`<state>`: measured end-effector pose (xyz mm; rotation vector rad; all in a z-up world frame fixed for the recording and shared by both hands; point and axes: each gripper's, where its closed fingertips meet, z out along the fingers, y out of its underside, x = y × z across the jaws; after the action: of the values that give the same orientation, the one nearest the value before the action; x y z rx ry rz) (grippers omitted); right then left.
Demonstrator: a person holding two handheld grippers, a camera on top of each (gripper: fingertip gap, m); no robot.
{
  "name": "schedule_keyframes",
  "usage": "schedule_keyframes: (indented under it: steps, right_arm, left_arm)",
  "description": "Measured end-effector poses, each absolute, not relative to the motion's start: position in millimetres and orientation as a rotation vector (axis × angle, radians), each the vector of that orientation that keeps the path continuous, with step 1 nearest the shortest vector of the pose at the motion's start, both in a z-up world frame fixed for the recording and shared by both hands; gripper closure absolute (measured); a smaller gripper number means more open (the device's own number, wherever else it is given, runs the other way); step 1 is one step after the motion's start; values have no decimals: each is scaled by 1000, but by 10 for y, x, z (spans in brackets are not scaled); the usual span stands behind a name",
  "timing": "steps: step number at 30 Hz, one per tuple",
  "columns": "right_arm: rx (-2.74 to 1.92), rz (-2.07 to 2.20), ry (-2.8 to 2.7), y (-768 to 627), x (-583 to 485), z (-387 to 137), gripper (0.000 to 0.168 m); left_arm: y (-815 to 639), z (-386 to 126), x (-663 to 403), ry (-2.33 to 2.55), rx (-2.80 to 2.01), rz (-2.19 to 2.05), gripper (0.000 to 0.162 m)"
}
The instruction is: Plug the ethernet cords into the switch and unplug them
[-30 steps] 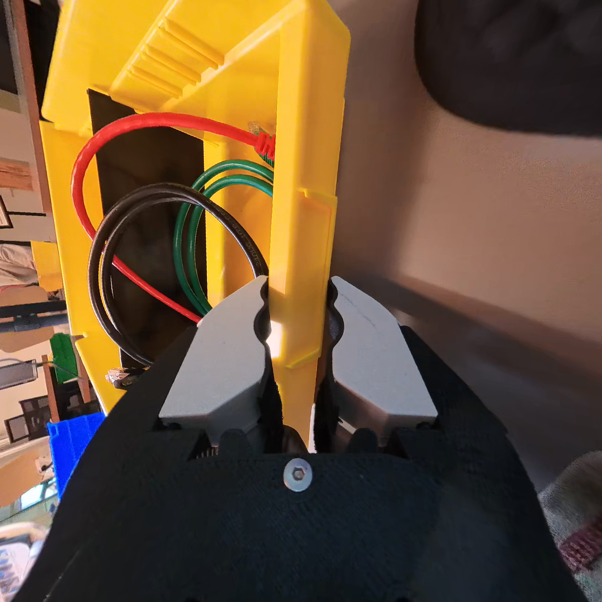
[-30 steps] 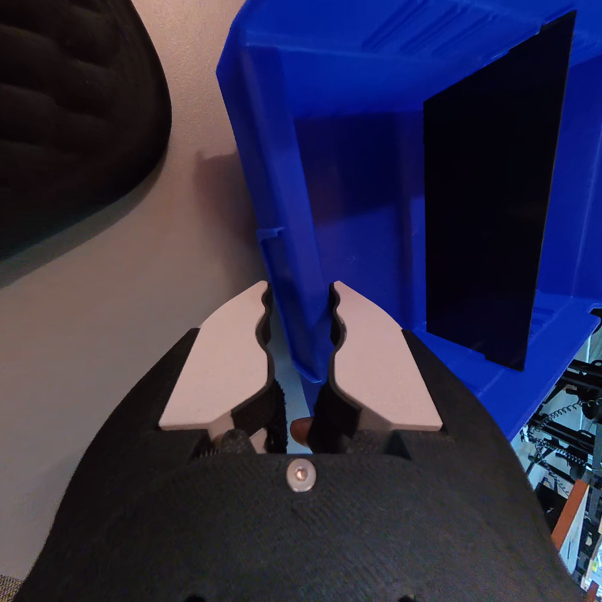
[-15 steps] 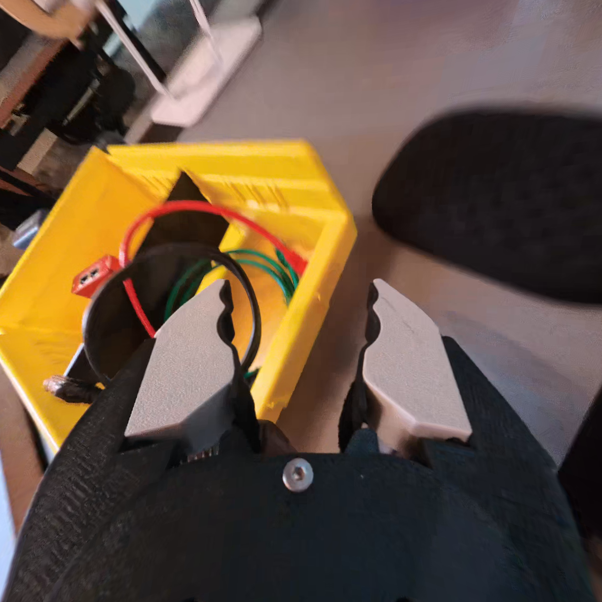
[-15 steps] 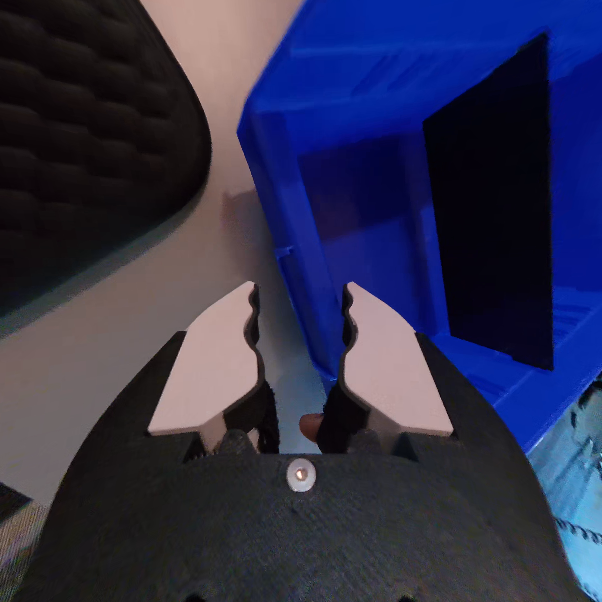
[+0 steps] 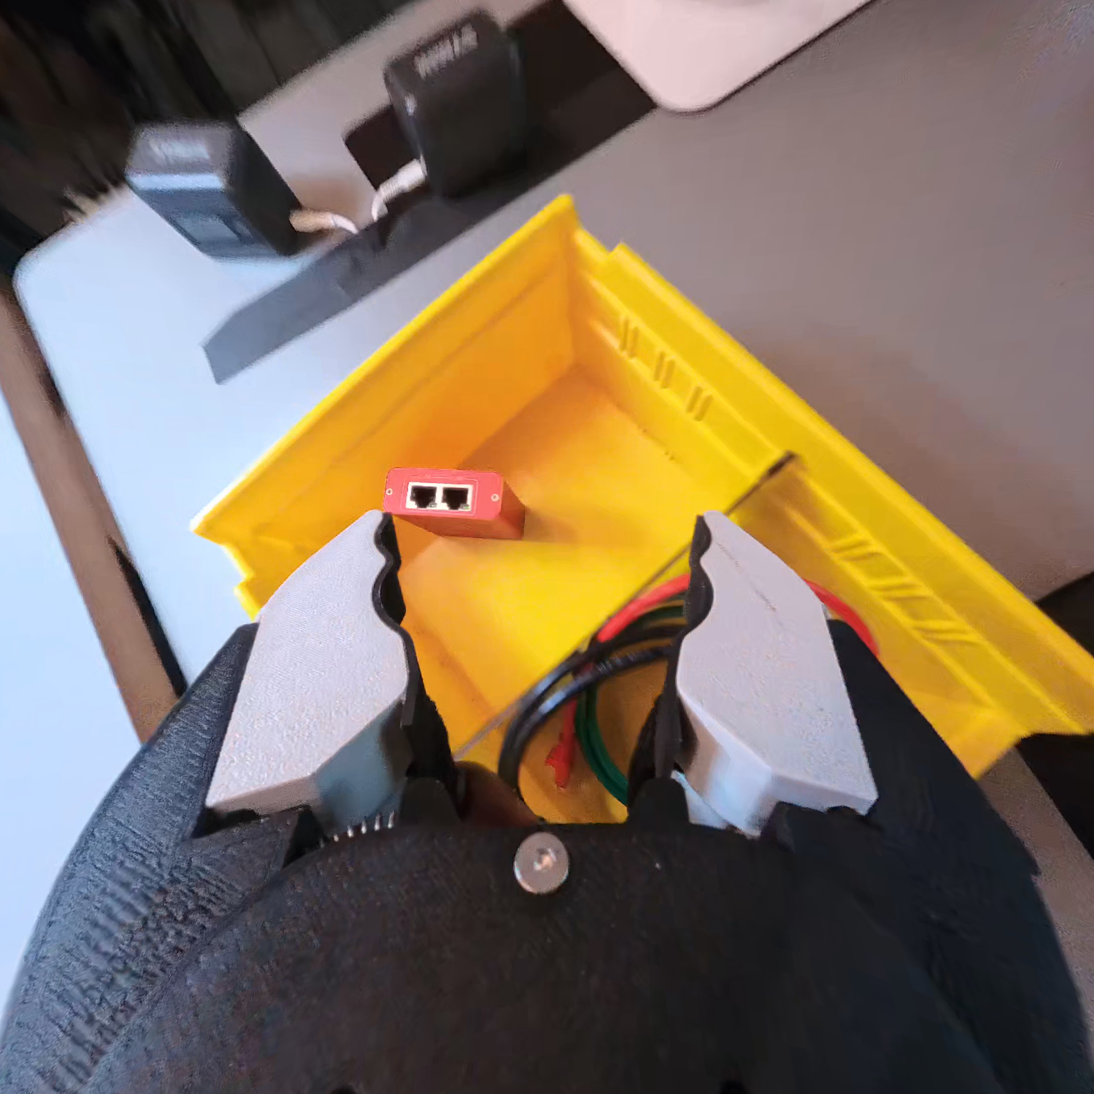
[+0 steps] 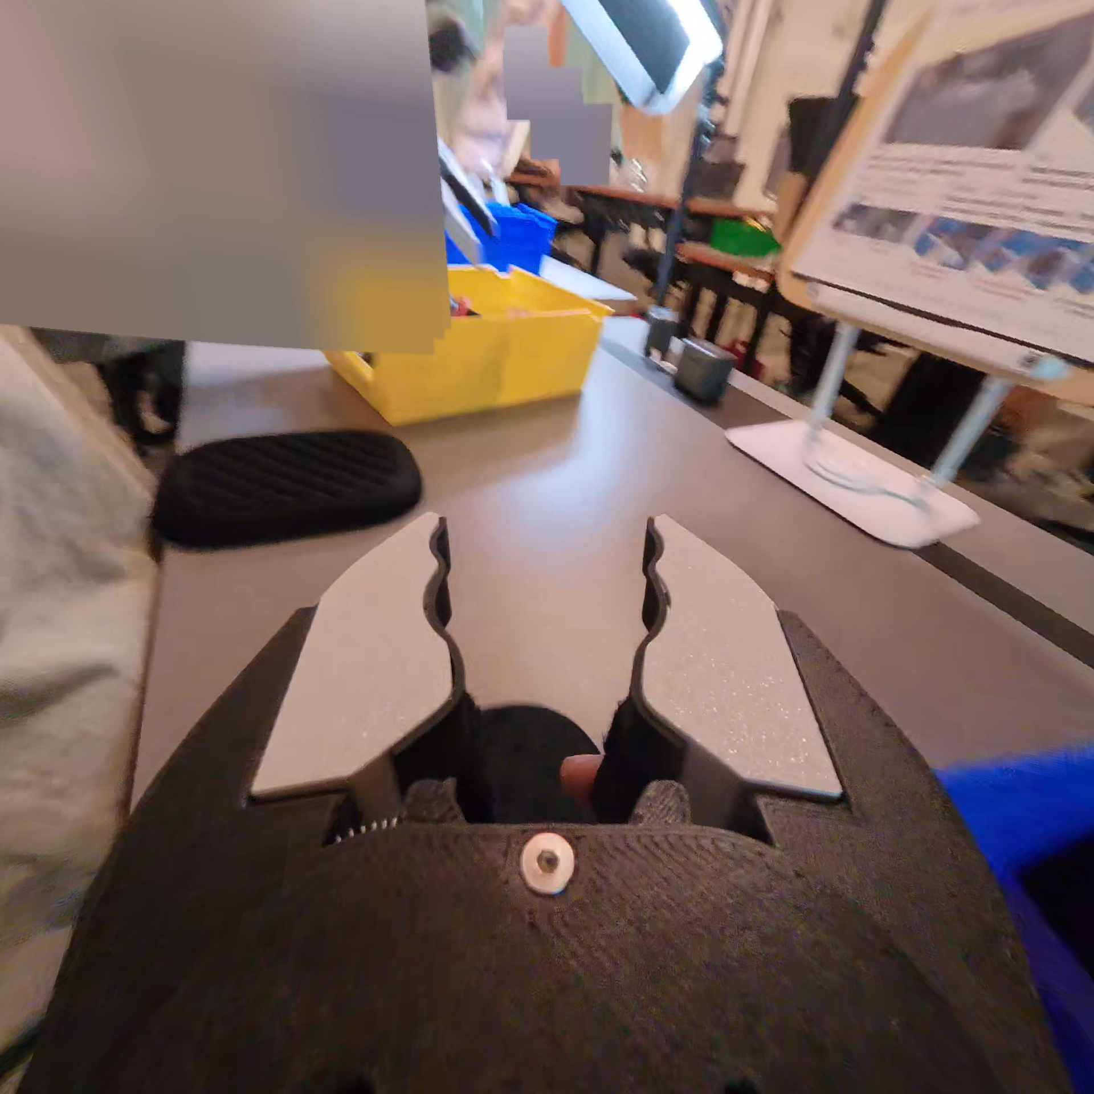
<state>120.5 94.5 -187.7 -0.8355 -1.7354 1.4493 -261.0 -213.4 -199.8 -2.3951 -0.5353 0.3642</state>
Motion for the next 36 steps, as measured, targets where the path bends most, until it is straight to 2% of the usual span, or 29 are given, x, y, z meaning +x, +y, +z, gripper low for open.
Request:
schedule_keyframes:
  steps: [7,18,19,20,23,28,36]
  right_arm:
    - [-760,1692,-1725,577,969,-2106,112]
    - [-804,1796,-1652,668,976,-2085,118]
    - [-806,1796,-1653,667,974,-2089,118]
    - [-810,1795,-1655,668,970,-2095,118]
    - [-823,1786,-1660,670,956,-2111,118]
    - [-830,1781,-1678,658,947,-2134,120]
    - [-846,1774,-1698,647,929,-2163,120]
  left_arm:
    - [-2162,-2559,-3191,-626,-2715,309,69]
    - [-2250,-2963,-3228,-612,-2940,88,70]
    - [-2237,-2972,-3227,-594,-2938,82,75]
    - [-2222,-2972,-3216,-565,-2933,70,92]
    - [-2222,-2955,-3193,-534,-2926,68,94]
    - [-2187,-2654,-3122,-463,-2857,194,94]
    - [-1473,-1474,-2172,-32,-2530,320,94]
